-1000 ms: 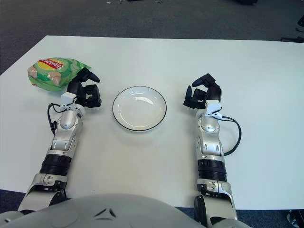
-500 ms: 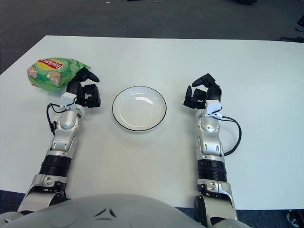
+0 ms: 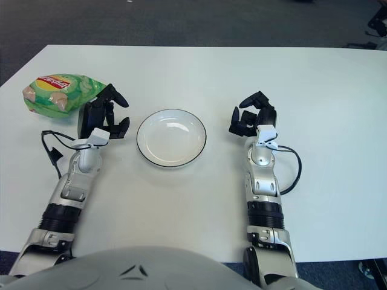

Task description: Put the snack into the plate.

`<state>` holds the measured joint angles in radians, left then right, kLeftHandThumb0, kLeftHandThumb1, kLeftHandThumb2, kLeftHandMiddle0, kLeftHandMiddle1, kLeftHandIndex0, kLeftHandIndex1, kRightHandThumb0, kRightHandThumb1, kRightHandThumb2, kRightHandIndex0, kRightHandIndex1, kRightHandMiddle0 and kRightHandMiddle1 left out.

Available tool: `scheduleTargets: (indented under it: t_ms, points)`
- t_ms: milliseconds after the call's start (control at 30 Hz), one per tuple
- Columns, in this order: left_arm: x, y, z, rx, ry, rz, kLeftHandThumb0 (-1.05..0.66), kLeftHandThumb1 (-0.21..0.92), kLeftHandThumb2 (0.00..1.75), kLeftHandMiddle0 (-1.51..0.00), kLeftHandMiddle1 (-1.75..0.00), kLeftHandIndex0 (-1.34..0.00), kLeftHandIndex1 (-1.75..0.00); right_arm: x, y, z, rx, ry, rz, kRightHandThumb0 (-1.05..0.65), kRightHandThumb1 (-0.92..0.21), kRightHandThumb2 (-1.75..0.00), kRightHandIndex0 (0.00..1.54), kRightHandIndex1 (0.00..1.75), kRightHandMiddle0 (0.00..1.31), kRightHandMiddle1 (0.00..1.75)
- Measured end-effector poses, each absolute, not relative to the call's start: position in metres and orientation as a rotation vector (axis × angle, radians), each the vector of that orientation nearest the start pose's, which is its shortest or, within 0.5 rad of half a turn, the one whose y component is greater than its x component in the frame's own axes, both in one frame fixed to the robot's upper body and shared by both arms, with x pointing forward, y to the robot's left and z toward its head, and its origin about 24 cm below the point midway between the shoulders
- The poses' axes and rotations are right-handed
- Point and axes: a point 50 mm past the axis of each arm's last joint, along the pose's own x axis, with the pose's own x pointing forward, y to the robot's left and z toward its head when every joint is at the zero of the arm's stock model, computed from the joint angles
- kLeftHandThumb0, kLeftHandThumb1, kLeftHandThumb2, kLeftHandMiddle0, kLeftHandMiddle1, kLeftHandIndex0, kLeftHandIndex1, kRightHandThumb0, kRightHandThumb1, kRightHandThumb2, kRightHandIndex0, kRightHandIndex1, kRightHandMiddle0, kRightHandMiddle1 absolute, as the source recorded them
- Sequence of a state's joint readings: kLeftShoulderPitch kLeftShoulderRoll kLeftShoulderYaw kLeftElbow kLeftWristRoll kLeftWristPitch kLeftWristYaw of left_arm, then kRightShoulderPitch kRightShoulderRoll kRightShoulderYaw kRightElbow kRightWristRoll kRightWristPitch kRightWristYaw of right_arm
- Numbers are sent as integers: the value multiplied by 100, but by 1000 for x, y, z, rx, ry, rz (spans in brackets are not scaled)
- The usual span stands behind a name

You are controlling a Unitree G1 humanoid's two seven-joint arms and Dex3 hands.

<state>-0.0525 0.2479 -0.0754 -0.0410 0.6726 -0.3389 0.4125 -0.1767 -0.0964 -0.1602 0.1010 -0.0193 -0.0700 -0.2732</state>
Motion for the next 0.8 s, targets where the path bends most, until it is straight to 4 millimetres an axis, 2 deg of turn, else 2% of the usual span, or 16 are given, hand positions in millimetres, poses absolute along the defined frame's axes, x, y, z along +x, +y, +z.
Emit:
scheduleTargets:
  t_ms: [200,333,567,600,667,767,800]
  points:
    - [236,171,101,942,-609,171,-55,18,149,-138,-175,-73,-175,281,-210,74,-79,-151,-399,-53,-21,-145,132,175,70,175]
    - [229,176,103,1012,-573,204,-49,31,133,-130,-175,-62,-175,280,-211,72,-84,-145,-397,-53,-21,-145,132,175,70,175]
    - [223,181,114,1117,-560,266,-45,43,118,-115,-175,-52,-175,279,-214,71,-92,-137,-398,-53,-21,-145,132,175,70,175]
    - [223,181,116,1132,-563,271,-44,47,113,-111,-175,-49,-175,279,-214,71,-93,-138,-398,-53,-21,-145,132,175,70,175]
    - [222,183,121,1165,-570,284,-41,58,98,-90,-175,-41,-175,279,-214,71,-93,-137,-398,-53,-21,-144,132,175,70,175]
    - [223,186,127,1215,-574,298,-40,65,89,-78,-174,-36,-175,279,-214,70,-93,-136,-396,-52,-22,-144,131,175,70,175]
    - [223,188,130,1226,-577,303,-39,70,83,-68,-170,-33,-175,279,-214,70,-93,-136,-395,-52,-22,-144,131,175,70,175]
